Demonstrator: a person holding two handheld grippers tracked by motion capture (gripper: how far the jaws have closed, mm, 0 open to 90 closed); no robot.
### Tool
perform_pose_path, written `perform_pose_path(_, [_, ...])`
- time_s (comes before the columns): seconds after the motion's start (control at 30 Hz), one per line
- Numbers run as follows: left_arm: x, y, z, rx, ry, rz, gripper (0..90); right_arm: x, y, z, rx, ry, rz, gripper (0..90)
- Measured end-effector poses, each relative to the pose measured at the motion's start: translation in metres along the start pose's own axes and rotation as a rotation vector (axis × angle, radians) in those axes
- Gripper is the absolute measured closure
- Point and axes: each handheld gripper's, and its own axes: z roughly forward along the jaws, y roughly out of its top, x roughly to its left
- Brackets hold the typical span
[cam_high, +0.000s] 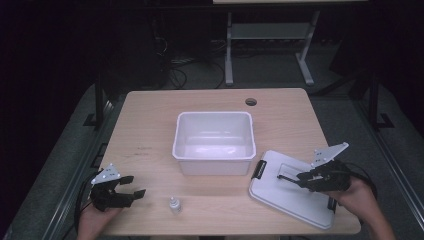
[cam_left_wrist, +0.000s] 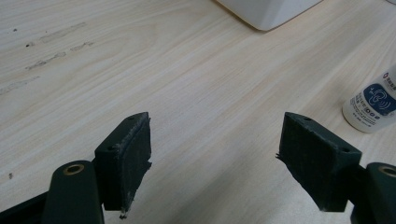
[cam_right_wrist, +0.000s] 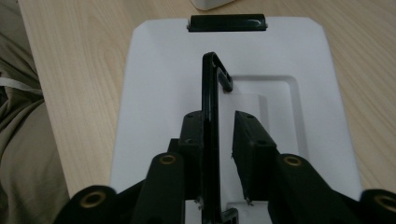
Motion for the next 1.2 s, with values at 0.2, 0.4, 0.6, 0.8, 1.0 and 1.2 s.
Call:
perform_pose_path(0.2, [-0.005,0.005,-0.002,0.007,-0.013,0.023,24.9,0.008,0.001,-0.004,-0.029,-0.012,-0.003,64.6])
perform_pose_path(0.4, [-0.017,0.013,-0.004,0.026,-0.032,0.070,25.2,0.015,0.003,-0.004,-0.049,-0.025,0.001,56.1])
perform_pose_path(0.6, [-0.037,0.023,-0.010,0.062,-0.088,0.139,25.3,0.022,0.004,-0.002,-0.045,-0.040,-0.003,48.7])
perform_pose_path(0.8, [-0.048,0.036,-0.016,0.113,-0.129,0.214,25.2,0.027,0.003,-0.004,-0.058,-0.056,-0.007,44.9])
perform_pose_path(1.0, [-0.054,0.042,-0.016,0.161,-0.173,0.249,25.3,0.030,0.005,-0.001,-0.054,-0.066,-0.016,41.3])
perform_pose_path(1.2, [-0.064,0.050,-0.012,0.181,-0.213,0.289,27.7,0.029,0.007,0.003,-0.058,-0.071,-0.016,37.5])
